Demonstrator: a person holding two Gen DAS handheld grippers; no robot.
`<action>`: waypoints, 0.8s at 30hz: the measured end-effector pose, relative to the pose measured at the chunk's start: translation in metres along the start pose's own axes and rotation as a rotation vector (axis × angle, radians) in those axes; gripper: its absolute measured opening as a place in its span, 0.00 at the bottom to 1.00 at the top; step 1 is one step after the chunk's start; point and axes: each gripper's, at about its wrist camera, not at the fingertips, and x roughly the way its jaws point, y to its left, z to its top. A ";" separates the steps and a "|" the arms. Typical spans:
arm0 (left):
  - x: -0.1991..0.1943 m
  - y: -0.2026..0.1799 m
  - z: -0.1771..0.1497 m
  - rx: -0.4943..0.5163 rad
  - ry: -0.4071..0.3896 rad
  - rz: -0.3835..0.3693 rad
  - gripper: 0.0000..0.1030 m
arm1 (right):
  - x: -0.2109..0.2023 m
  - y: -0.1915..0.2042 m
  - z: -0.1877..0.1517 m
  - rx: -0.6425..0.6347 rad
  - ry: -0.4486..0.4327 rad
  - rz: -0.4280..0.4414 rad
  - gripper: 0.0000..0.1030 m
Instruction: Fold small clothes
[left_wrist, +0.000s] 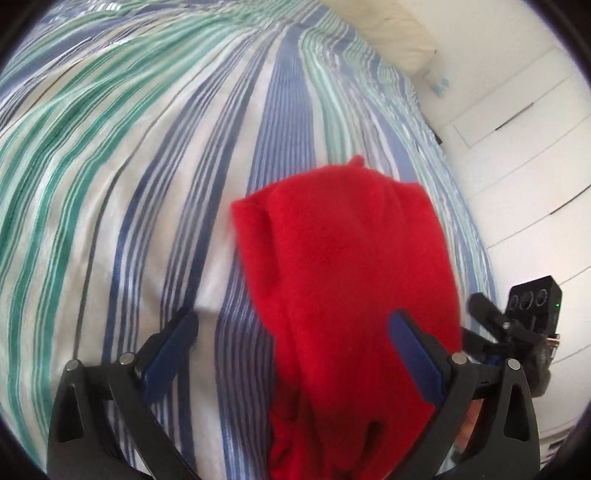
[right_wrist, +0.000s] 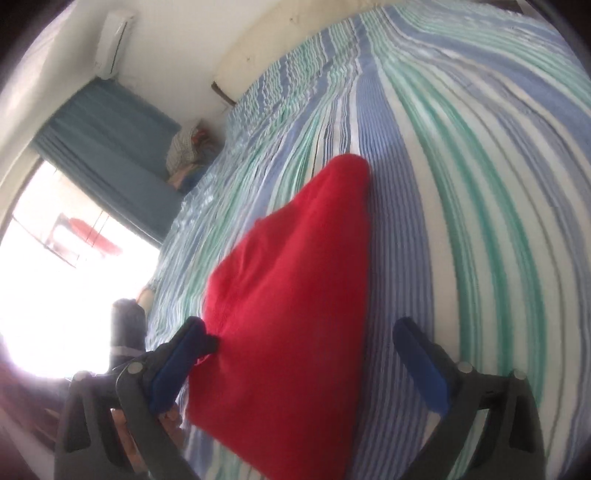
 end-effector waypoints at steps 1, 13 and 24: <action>0.004 -0.004 0.001 0.000 0.004 -0.024 0.93 | 0.015 -0.002 0.002 0.009 0.009 0.007 0.87; -0.073 -0.063 0.030 0.181 -0.171 -0.005 0.21 | 0.005 0.124 0.002 -0.421 -0.209 -0.281 0.29; -0.075 -0.030 0.028 0.231 -0.173 0.325 0.84 | 0.004 0.138 0.032 -0.343 -0.187 -0.247 0.81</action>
